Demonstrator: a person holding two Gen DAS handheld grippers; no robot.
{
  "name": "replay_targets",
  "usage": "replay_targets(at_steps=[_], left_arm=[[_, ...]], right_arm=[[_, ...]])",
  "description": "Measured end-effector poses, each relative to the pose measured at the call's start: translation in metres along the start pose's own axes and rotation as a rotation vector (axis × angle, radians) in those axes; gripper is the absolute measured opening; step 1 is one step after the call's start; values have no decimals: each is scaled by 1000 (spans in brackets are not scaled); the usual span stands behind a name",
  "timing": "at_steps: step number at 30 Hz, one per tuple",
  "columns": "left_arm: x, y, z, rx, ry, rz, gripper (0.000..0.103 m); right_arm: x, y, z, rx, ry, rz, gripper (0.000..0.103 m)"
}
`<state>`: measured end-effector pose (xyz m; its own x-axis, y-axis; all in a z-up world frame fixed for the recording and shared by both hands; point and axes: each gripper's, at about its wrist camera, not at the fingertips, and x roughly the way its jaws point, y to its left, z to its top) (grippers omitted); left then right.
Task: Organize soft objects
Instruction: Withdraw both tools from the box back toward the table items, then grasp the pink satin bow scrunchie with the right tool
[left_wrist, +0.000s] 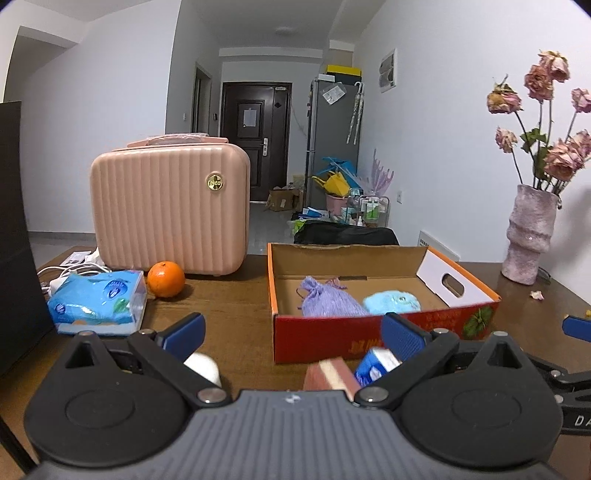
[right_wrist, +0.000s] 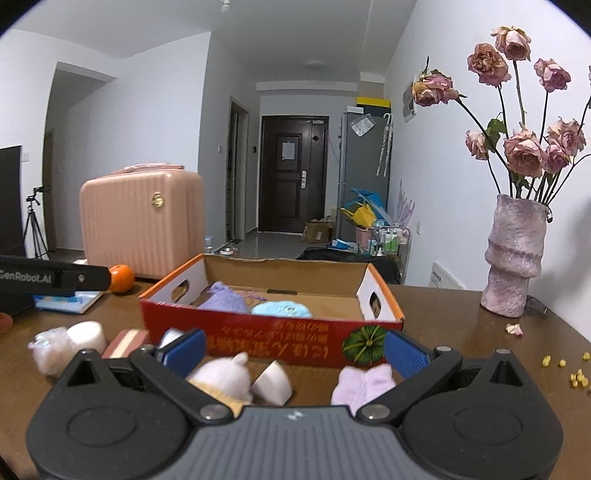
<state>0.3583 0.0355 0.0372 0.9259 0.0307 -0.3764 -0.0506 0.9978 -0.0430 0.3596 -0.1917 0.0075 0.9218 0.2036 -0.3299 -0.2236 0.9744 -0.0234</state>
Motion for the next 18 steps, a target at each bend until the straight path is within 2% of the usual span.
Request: replay_targets(at_steps=[11,18], left_arm=[[-44,10,-35,-4,16,-15,103],[-59,16,-56,22,41,-3,103]], right_arm=[[-47,14,-32,-4,9,55,103],[-64,19,-46,-10,22,65,103]])
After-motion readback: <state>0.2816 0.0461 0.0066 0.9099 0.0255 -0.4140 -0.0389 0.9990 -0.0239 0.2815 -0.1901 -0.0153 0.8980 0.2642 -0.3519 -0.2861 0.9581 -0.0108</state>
